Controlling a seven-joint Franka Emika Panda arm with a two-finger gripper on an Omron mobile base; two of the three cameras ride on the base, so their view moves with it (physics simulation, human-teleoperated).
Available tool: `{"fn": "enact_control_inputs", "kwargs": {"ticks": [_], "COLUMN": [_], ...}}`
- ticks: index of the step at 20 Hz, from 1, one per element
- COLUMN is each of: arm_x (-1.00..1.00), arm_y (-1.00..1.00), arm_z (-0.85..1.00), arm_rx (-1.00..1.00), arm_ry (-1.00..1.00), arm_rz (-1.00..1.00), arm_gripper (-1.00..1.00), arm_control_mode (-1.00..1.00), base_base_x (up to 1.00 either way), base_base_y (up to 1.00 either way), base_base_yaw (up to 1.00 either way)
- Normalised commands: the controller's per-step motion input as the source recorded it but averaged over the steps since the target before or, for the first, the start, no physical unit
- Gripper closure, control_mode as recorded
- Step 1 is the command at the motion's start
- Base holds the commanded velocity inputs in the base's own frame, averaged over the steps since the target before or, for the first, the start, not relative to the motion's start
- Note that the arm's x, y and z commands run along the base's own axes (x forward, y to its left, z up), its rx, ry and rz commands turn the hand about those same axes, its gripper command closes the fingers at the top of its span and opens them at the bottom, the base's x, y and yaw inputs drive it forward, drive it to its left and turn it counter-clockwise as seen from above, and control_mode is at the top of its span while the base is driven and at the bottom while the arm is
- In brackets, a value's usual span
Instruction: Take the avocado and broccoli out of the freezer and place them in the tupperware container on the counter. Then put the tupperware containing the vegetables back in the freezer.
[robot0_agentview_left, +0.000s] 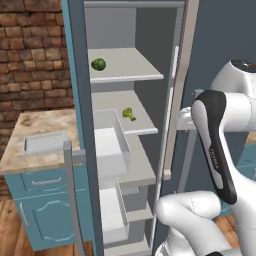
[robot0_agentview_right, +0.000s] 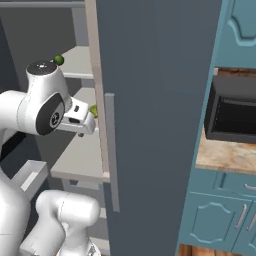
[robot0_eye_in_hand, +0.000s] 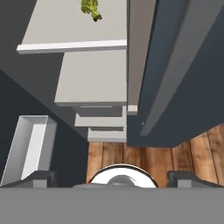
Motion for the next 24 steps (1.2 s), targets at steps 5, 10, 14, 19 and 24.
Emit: {"fn": "enact_control_inputs", "kwargs": {"ticks": [5, 10, 14, 19, 24], "arm_x": [0.08, 0.02, 0.28, 0.57, 0.58], "arm_y": [0.0, 0.08, 0.24, 0.19, 0.5], "arm_z": [0.09, 0.45, 0.47, 0.35, 0.4], "arm_rx": [0.05, 0.03, 0.0, 0.0, 0.0], "arm_ry": [-0.04, -0.35, -0.38, -0.27, -0.12], "arm_rz": [0.0, 0.0, 0.02, 0.08, 0.06], "arm_gripper": [-1.0, -1.0, -1.0, -1.0, -1.0], "arm_control_mode": [-1.0, -1.0, -1.0, -1.0, -1.0], "base_base_x": [0.06, 0.0, 0.0, 0.0, 0.0], "base_base_y": [0.0, 0.0, 0.0, 0.0, 0.0], "base_base_yaw": [0.0, 0.0, 0.0, 0.0, 0.0]}}
